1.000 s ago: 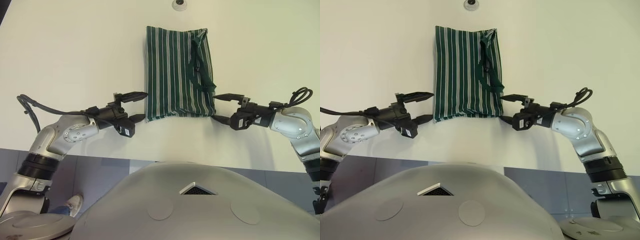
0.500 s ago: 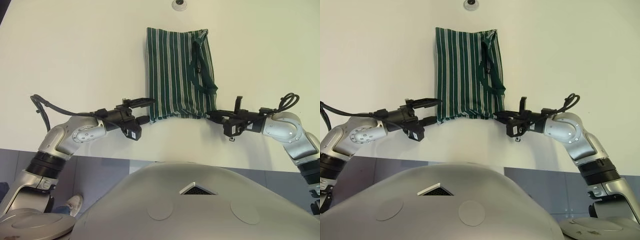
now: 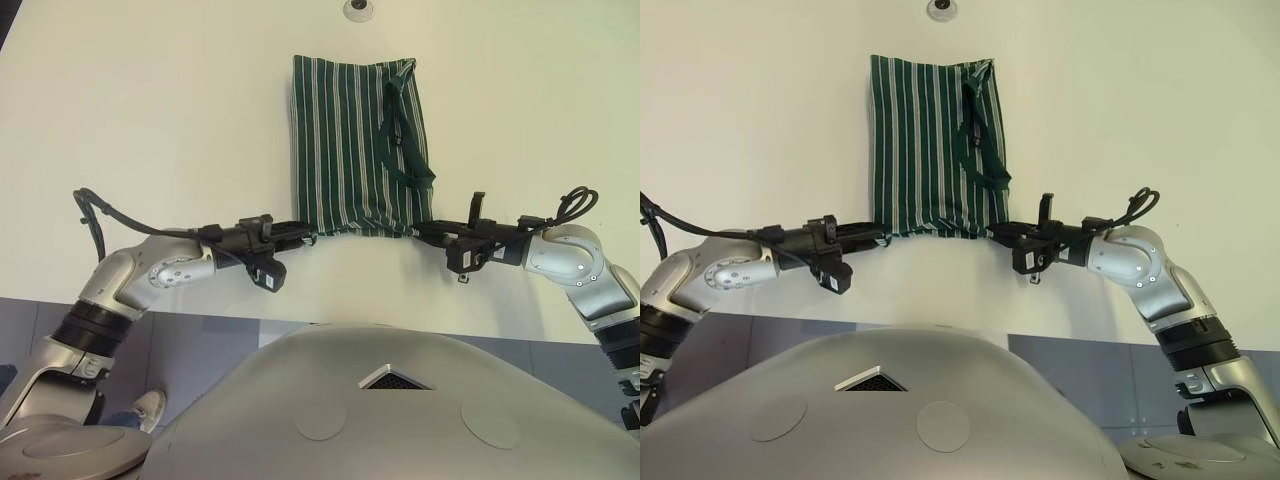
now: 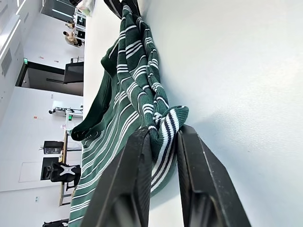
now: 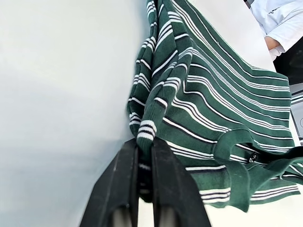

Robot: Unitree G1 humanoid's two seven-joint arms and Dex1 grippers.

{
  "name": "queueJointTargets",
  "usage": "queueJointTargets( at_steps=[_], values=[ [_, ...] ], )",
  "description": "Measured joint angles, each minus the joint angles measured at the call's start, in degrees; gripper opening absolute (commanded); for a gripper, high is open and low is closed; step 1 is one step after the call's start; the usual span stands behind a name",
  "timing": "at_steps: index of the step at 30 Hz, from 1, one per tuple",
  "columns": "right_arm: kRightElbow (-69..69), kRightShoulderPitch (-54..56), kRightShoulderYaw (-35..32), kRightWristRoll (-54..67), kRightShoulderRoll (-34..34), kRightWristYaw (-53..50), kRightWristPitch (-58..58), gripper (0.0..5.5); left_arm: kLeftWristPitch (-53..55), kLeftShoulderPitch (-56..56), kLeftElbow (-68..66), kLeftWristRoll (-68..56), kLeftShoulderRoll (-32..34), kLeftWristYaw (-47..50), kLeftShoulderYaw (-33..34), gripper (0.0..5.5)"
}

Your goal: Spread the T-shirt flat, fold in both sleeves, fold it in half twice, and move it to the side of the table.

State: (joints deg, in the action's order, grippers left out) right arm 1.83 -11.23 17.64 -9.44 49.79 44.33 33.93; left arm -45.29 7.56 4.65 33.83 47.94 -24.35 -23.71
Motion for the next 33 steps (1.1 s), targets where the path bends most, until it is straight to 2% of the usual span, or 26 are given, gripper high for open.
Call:
queueJointTargets(
  at_steps=[3, 10, 14, 16, 20, 25, 30, 33],
  values=[
    [0.00, -0.03, -0.03, 0.04, 0.00, 0.00, -0.01, 0.15, -0.34, -0.20, -0.01, -0.31, 0.01, 0.02, 0.26, 0.09],
    [0.76, -0.94, -0.83, 1.18, 0.61, 0.77, -0.22, 0.15, -0.42, 0.78, 0.02, -2.91, 1.07, -0.63, 0.63, 0.03],
    [7.23, -6.07, -2.65, 12.27, 5.27, 6.19, -0.32, 0.15, -1.59, 5.76, 3.28, -12.91, 5.61, -4.66, 0.94, 0.01],
    [11.12, -7.97, -4.70, 18.68, 7.68, 8.62, -0.04, 0.15, -2.25, 7.17, 6.26, -19.69, 8.43, -5.76, 3.50, 0.01],
    [14.20, -11.89, -8.25, 25.26, 10.34, 11.92, 1.07, 0.15, -5.39, 10.36, 9.55, -31.23, 13.33, -7.37, 7.74, 0.01],
    [18.77, -16.66, -11.80, 33.00, 12.34, 16.97, 2.87, 0.15, -8.84, 13.82, 13.53, -43.44, 17.47, -10.85, 9.28, 0.01],
    [19.94, -18.70, -14.44, 36.18, 12.58, 20.08, 2.81, 0.15, -8.42, 14.07, 13.18, -44.74, 16.23, -13.94, 9.33, 0.01],
    [18.90, -16.57, -14.34, 33.52, 10.51, 19.45, 0.97, 0.15, -3.67, 10.17, 10.56, -42.22, 10.03, -13.63, 8.83, 0.01]
  ],
)
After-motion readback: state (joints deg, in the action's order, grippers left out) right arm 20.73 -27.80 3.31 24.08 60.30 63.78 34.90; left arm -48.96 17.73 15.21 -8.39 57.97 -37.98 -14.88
